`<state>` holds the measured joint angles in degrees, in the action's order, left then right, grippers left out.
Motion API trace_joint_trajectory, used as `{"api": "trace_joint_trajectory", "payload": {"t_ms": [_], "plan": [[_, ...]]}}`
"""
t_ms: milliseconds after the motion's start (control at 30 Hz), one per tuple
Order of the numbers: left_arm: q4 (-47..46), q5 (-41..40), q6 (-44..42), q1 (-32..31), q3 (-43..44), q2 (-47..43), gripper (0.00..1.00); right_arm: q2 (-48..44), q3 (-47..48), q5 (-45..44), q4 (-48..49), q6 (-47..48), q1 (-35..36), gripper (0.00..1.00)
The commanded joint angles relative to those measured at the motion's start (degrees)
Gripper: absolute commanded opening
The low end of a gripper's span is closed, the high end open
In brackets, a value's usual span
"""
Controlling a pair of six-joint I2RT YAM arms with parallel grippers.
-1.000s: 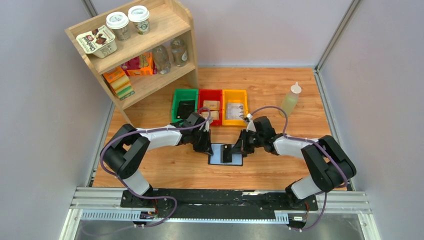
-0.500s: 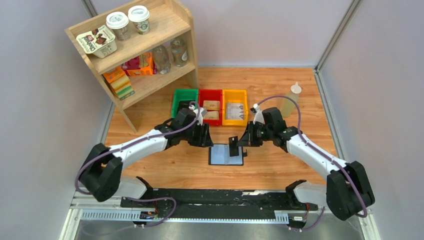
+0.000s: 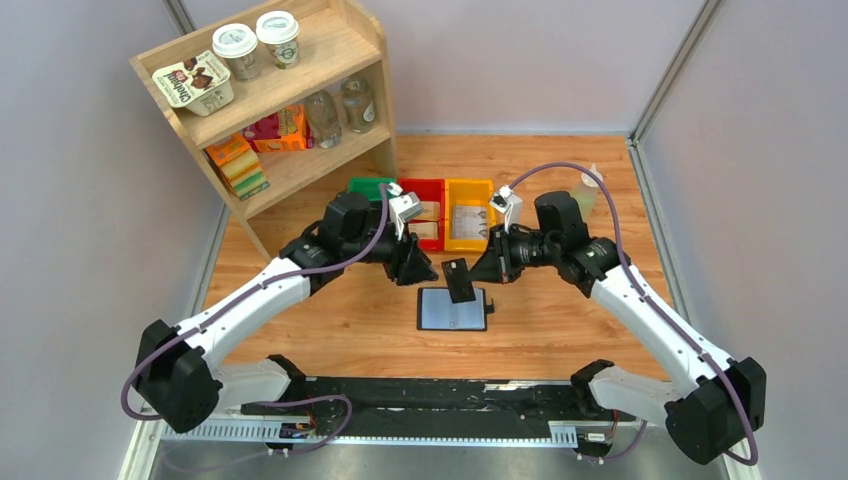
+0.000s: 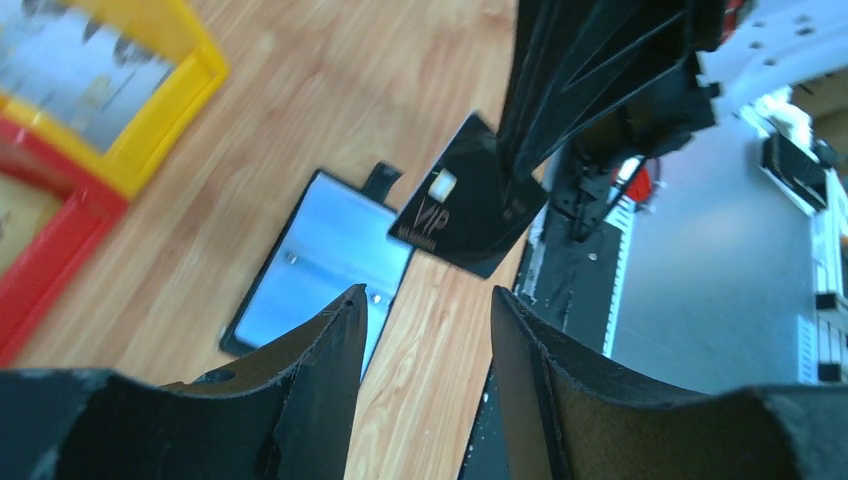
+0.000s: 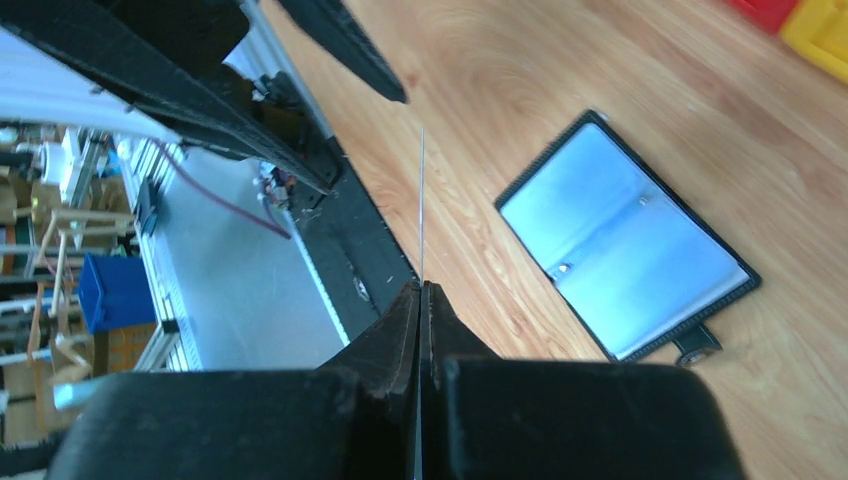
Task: Take the credit cards out of the card holder
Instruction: Place the credit card in the storage box.
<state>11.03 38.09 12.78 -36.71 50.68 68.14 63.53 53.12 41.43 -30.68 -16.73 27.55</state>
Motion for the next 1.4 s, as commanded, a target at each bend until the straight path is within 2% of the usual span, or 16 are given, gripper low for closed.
{"api": "trace_joint_trajectory", "payload": {"t_ms": [0, 267, 400, 467, 500, 567, 667, 733, 767, 800, 833, 900, 1000, 1133, 1267, 1367], "plan": [[0.48, 14.97, -9.86, -0.03, 6.35, 2.43, 0.57, -1.91, 3.91, 7.52, -2.37, 5.83, 1.19, 0.00], [4.34, 27.91, -13.99, -0.03, 11.20, 9.37, 0.53, -0.43, 7.25, 11.56, -5.79, 10.57, 1.37, 0.00], [3.48, 31.34, -13.13, -0.29, 11.90, 12.45, 0.40, 0.81, 8.66, 13.32, -8.25, 13.12, 1.37, 0.00], [2.95, 31.70, -13.13, -0.47, 12.17, 13.25, 0.29, 1.16, 9.10, 13.94, -9.13, 14.27, 1.45, 0.00], [2.16, 31.70, -11.65, -0.47, 12.17, 13.42, 0.16, 1.42, 9.36, 14.03, -9.40, 14.71, 1.37, 0.00], [0.85, 31.09, -10.67, -0.47, 11.64, 13.07, 0.03, 1.60, 9.37, 13.86, -9.40, 14.80, 1.37, 0.00], [0.57, 28.28, -9.97, -0.38, 11.02, 11.50, 0.00, 1.51, 9.54, 10.53, -8.87, 13.57, 1.37, 0.09], [0.05, 23.89, -8.82, 0.14, 9.71, 10.27, 0.00, 1.25, 9.80, 5.62, -8.87, 12.26, 1.28, 0.39], [-0.82, 19.18, -7.25, 0.84, 8.23, 9.65, 0.00, 0.90, 9.81, 2.29, -8.87, 11.55, 1.28, 0.50], [-1.88, 16.17, -5.93, 1.37, 7.25, 8.08, 0.00, 0.29, 9.72, -1.32, -8.79, 10.76, 1.28, 0.60], [-5.28, 9.18, -2.35, 2.77, 4.29, 7.28, 0.00, -0.41, 9.46, -6.40, -8.00, 9.88, 1.10, 0.71], [-10.64, 0.99, 3.62, 5.75, -0.56, 4.47, 0.00, -2.35, 8.23, -12.22, -6.51, 8.13, 0.93, 0.83], [-13.93, -11.07, 9.89, 9.54, -5.49, 0.52, 0.00, -5.33, 6.21, -18.65, -4.40, 6.02, 0.66, 0.94], [-8.14, -28.91, 13.24, 12.36, -4.89, -0.46, 0.00, -7.45, 3.57, -25.07, -2.73, 3.03, 0.66, 1.00], [-6.55, -37.88, 16.13, 15.78, -3.57, 1.99, 0.00, -7.10, 1.81, -28.68, -1.50, -0.57, 0.66, 1.00], [-7.69, -40.46, 16.41, 17.54, -2.52, 6.63, 0.00, -6.40, 0.49, -28.95, -0.44, -2.07, 0.66, 1.00]]}}
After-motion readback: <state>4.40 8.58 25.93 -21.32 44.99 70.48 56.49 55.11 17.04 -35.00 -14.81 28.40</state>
